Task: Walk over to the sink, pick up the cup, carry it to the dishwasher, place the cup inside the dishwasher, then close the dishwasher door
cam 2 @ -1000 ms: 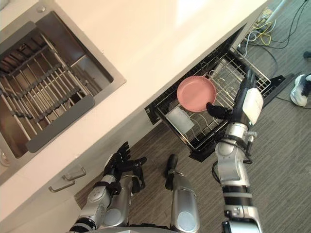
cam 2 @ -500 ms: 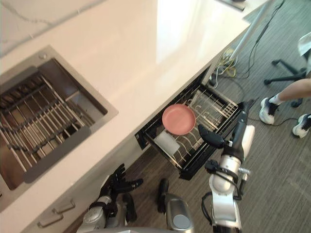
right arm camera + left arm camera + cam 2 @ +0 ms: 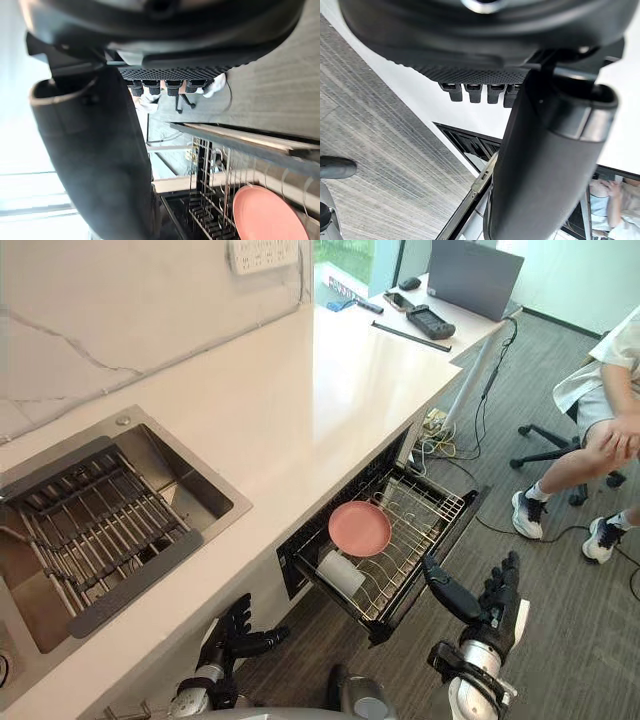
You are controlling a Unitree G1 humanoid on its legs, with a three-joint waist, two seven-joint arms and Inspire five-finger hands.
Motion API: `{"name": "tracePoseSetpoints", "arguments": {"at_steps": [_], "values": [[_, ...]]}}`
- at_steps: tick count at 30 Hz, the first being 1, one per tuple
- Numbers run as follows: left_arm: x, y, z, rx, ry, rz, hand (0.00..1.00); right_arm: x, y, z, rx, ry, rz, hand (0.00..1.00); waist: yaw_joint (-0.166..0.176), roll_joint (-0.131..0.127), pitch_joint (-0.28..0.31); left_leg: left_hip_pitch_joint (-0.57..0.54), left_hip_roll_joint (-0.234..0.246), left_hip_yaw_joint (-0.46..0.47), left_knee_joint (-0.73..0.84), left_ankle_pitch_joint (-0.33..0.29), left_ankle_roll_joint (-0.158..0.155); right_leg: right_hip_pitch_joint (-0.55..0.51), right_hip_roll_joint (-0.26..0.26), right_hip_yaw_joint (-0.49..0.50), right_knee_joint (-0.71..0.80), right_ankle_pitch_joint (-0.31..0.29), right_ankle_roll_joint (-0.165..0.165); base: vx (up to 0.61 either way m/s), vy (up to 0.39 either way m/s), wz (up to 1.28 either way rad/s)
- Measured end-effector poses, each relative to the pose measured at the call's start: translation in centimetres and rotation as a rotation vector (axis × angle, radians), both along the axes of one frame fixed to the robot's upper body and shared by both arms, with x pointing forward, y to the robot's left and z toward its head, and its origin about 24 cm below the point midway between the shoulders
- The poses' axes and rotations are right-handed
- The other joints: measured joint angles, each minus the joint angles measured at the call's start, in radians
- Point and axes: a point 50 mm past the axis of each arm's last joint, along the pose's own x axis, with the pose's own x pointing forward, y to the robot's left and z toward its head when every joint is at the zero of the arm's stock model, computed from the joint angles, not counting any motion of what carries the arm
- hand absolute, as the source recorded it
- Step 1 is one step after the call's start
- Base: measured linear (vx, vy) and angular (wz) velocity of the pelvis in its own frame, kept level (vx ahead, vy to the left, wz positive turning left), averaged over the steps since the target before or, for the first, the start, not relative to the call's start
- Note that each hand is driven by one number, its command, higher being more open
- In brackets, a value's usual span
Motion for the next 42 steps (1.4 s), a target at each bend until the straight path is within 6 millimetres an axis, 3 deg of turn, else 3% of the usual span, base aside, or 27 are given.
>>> {"name": "tracePoseSetpoints", "arguments": {"at_steps": [4,10,18,28,42], "values": [[0.0,0.2,0.0,0.000,-0.001,0.009,1.00,-0.9,-0.6,-2.1,0.111,0.019,-0.054,1.00,0.003,0.002,-0.001,-0.009,-0.004,-0.020,0.013,-0.001,-0.003,-0.001,-0.014,-0.015,0.022,-0.012,0.000,-0.02,-0.006,0.13],[0.1,0.2,0.0,-0.016,-0.004,0.002,1.00,-1.3,-1.9,-3.9,0.122,0.092,-0.145,1.00,0.007,0.004,-0.001,-0.037,-0.008,-0.040,0.033,-0.007,-0.003,-0.023,-0.028,-0.033,0.051,-0.029,0.002,0.00,-0.004,0.11],[1.4,0.4,0.4,-0.032,-0.034,0.006,1.00,0.8,-4.3,-2.5,0.086,0.012,-0.176,1.00,0.025,0.007,0.060,-0.092,-0.003,-0.061,0.078,-0.023,-0.003,-0.059,-0.037,-0.049,0.072,-0.039,0.000,-0.01,-0.001,0.07],[2.9,0.3,0.9,-0.041,-0.060,-0.010,1.00,4.4,-4.2,-1.7,0.235,-0.180,-0.002,1.00,0.039,0.020,0.127,-0.157,-0.001,-0.077,0.113,-0.030,-0.005,-0.109,-0.047,-0.066,0.097,-0.041,-0.004,0.02,0.005,0.05],[3.8,0.3,1.1,-0.046,-0.066,-0.011,1.00,4.5,-5.0,-2.5,0.353,-0.291,-0.090,1.00,0.047,0.024,0.154,-0.211,0.001,-0.100,0.183,-0.058,0.000,-0.145,-0.071,-0.082,0.158,-0.068,-0.003,-0.03,0.011,0.05]]}}
